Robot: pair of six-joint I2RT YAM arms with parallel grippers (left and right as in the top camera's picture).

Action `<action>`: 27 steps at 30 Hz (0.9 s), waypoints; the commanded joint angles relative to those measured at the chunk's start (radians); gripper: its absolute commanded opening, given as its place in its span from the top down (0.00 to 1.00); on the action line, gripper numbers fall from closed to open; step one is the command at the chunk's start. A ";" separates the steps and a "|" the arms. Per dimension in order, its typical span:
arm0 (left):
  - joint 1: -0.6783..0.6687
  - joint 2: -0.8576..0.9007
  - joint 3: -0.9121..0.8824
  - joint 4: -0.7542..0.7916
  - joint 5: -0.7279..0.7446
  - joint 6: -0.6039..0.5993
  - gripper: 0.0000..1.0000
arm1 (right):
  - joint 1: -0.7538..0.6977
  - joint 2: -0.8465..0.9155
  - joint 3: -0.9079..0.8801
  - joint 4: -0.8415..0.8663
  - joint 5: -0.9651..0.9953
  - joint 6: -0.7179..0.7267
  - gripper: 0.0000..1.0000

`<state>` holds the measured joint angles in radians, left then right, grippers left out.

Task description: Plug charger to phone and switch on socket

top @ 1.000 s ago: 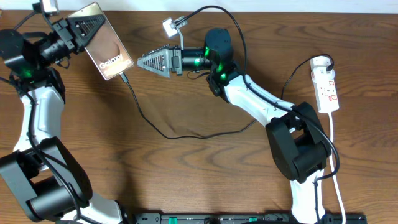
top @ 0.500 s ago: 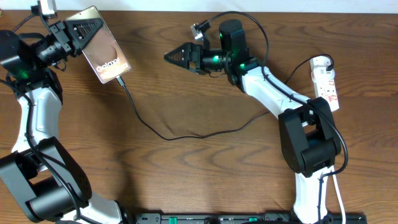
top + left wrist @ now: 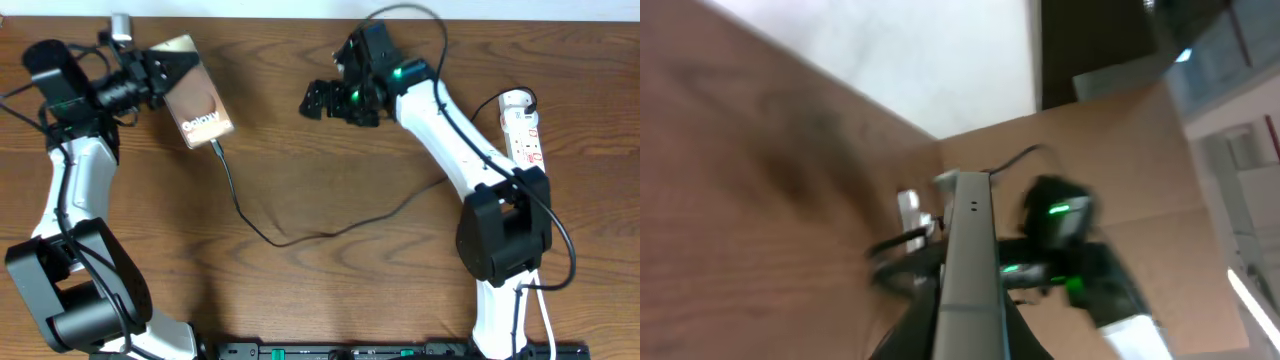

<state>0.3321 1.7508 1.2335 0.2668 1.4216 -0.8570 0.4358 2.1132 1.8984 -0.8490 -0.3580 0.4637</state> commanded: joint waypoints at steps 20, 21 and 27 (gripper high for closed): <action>-0.200 0.235 0.011 -0.618 -0.522 0.550 0.93 | 0.017 -0.042 0.176 -0.166 0.221 -0.038 0.01; -0.204 0.257 0.011 -0.618 -0.522 0.550 0.93 | 0.018 -0.042 0.176 -0.167 0.221 -0.038 0.01; -0.207 0.344 0.011 -0.621 -0.523 0.550 0.93 | 0.018 -0.042 0.176 -0.174 0.221 -0.039 0.01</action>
<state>0.1246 2.0750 1.2343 -0.3496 0.8921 -0.3264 0.4500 2.0953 2.0525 -1.0210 -0.1482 0.4385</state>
